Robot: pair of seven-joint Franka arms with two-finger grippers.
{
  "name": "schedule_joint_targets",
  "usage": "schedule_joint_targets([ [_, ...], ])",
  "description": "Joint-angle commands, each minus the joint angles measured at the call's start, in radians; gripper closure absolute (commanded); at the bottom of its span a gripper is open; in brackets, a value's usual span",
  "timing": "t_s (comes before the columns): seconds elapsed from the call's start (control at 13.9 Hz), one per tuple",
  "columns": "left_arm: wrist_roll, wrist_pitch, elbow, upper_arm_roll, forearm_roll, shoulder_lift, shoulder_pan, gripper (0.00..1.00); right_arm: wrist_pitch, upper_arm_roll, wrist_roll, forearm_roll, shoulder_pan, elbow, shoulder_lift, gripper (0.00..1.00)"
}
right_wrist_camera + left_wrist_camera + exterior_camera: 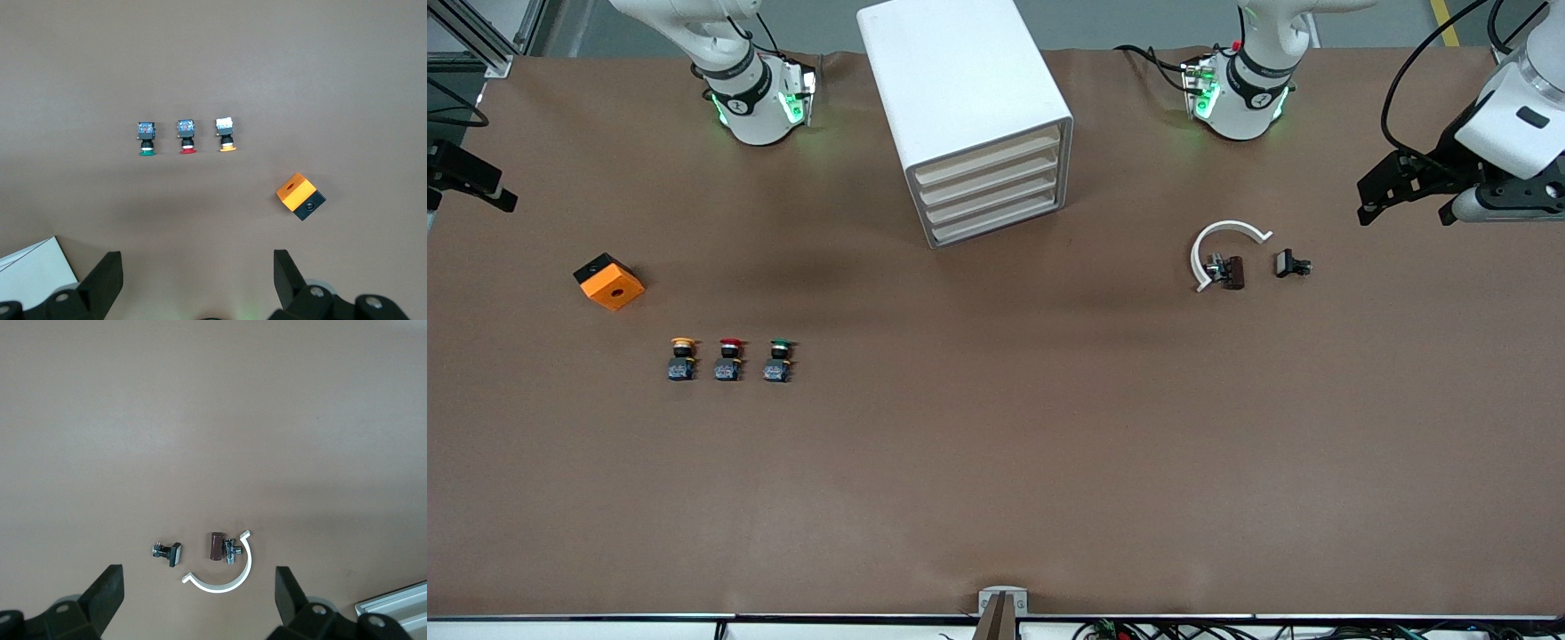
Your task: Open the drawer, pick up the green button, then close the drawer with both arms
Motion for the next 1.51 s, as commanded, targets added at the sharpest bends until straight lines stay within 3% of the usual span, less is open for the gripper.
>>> schedule_joint_targets([
  [0.0,0.020,-0.013,0.014,-0.003,-0.014,0.005,0.019,0.00,0.023,0.001,-0.009,-0.014,0.006,-0.038,-0.037,0.00],
  [0.43,0.021,-0.010,0.005,-0.005,-0.017,-0.012,0.019,0.00,0.023,0.012,-0.011,-0.017,-0.020,-0.041,-0.044,0.00],
  [0.72,0.030,0.016,-0.057,-0.003,-0.025,-0.072,0.019,0.00,0.022,0.095,0.014,-0.017,-0.080,-0.041,-0.054,0.00],
  [1.44,0.026,-0.033,-0.032,-0.013,-0.023,-0.060,0.016,0.00,0.018,0.096,0.138,-0.005,-0.058,-0.044,-0.061,0.00],
])
